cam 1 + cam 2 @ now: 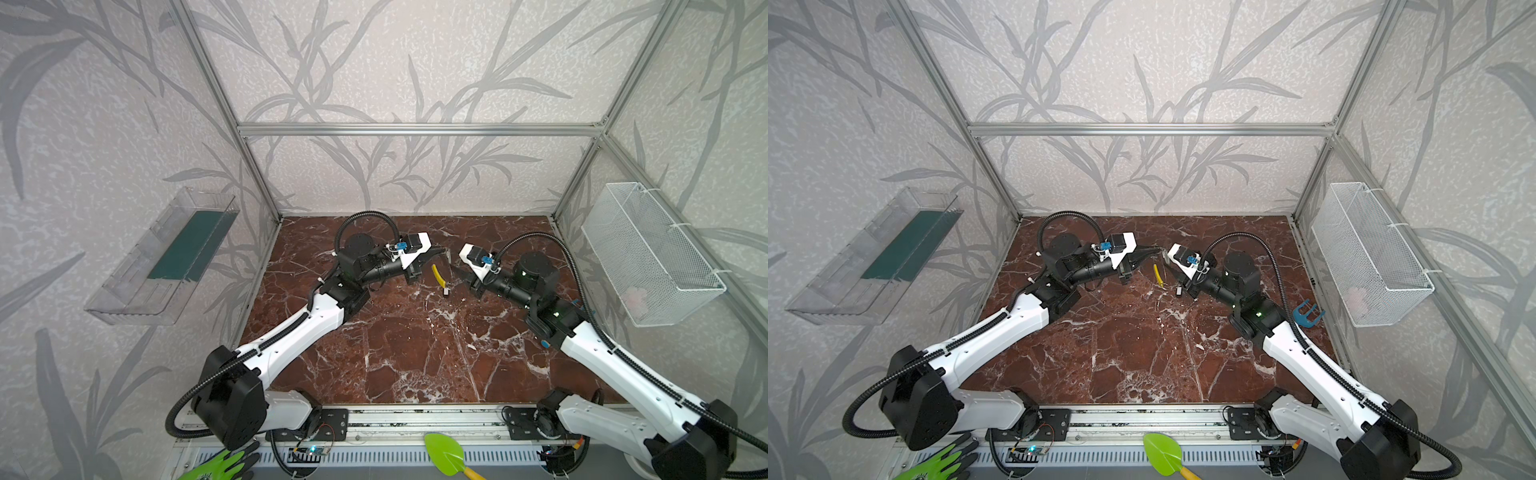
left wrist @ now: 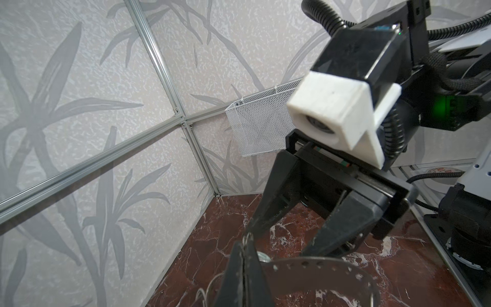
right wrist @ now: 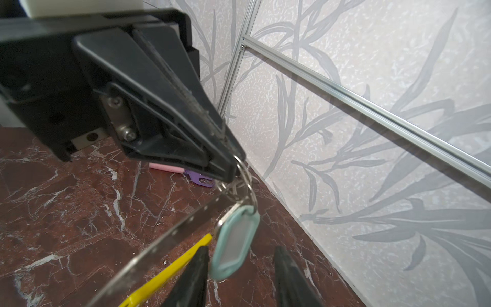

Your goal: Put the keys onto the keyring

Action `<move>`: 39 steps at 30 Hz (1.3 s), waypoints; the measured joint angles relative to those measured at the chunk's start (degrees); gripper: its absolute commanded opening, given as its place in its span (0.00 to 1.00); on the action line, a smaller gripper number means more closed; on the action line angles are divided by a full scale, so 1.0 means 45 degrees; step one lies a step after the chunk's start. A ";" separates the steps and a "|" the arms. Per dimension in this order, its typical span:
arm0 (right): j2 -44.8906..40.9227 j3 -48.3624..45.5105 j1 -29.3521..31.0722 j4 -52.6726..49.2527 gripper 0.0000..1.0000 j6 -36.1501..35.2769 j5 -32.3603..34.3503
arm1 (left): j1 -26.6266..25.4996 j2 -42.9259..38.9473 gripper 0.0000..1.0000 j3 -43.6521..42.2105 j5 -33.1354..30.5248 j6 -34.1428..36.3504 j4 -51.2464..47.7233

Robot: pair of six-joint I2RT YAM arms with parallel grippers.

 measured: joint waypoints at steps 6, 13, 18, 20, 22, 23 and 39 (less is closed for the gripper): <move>0.0000 0.0000 0.0000 0.0403 0.42 -0.0010 -0.0340 | 0.0005 0.0000 0.00 0.0000 0.0204 -0.0160 0.0112; 0.0185 0.0000 0.0010 0.0646 0.34 -0.0112 -0.0515 | 0.0005 0.0024 0.00 0.0000 0.0369 -0.0364 0.0223; 0.0311 0.0000 0.0131 0.0661 0.13 -0.0296 -0.0515 | 0.0005 0.0068 0.00 0.0000 0.0340 -0.0549 0.0622; 0.0311 0.0000 0.0257 0.0733 0.06 -0.0408 -0.0345 | 0.0005 0.0087 0.00 0.0000 0.0325 -0.0675 0.0792; 0.0316 0.0000 0.0359 0.0816 0.01 -0.0583 -0.0044 | 0.0005 0.0102 0.00 0.0000 0.0311 -0.0840 0.1001; 0.0311 0.0000 0.0437 0.0855 0.00 -0.0661 0.0102 | 0.0005 0.0121 0.00 -0.0005 0.0291 -0.0947 0.1122; 0.0685 -0.0763 0.1768 0.1972 0.38 -0.2030 0.2225 | 0.0063 0.0185 0.00 -0.0355 -0.0160 -0.2166 0.2550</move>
